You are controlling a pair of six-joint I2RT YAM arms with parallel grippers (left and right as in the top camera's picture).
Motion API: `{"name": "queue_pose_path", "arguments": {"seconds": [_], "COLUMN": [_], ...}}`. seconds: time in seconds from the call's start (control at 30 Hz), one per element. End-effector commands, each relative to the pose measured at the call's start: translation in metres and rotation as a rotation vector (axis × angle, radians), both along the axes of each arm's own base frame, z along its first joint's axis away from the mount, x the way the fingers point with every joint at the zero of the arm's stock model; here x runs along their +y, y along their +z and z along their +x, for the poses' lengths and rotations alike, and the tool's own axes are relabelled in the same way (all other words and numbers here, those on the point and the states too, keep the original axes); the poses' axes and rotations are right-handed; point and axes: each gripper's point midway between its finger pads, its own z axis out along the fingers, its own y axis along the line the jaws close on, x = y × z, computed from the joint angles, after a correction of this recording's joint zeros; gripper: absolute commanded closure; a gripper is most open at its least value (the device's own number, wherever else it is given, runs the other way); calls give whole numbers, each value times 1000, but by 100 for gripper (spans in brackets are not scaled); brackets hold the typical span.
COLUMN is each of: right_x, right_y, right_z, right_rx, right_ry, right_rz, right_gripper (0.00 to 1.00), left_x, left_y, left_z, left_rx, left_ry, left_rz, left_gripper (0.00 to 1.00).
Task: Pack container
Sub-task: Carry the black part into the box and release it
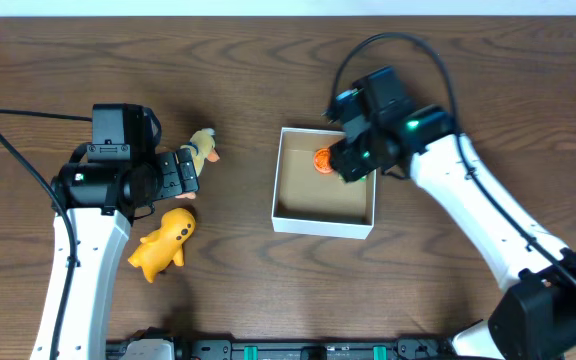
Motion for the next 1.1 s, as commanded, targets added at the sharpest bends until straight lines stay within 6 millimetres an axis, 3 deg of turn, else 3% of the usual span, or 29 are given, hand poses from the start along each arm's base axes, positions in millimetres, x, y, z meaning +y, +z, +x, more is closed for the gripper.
{"name": "queue_pose_path", "arguments": {"seconds": [0.0,0.27,0.37,0.67,0.87,1.07], "right_x": [10,7,5,-8,-8,-10], "right_y": [-17,-72,-82,-87,-87,-87], "right_z": [-8,-13,-12,-9,-11,-13], "right_rx": [27,161,174,166,171,182], "right_ry": [83,89,86,69,70,70], "right_rz": [-48,-132,-151,-223,-226,-231], "right_gripper": [77,77,76,68,45,34], "left_x": [0,0,0,0,0,0], "left_y": [4,3,3,4,4,4], "left_z": [2,2,2,2,2,2], "left_rx": [-6,-4,-4,-5,-5,-5], "left_ry": [-10,-10,-10,-10,-10,-10], "left_rz": [5,5,5,5,5,5], "left_gripper": [2,2,2,2,2,2]}}
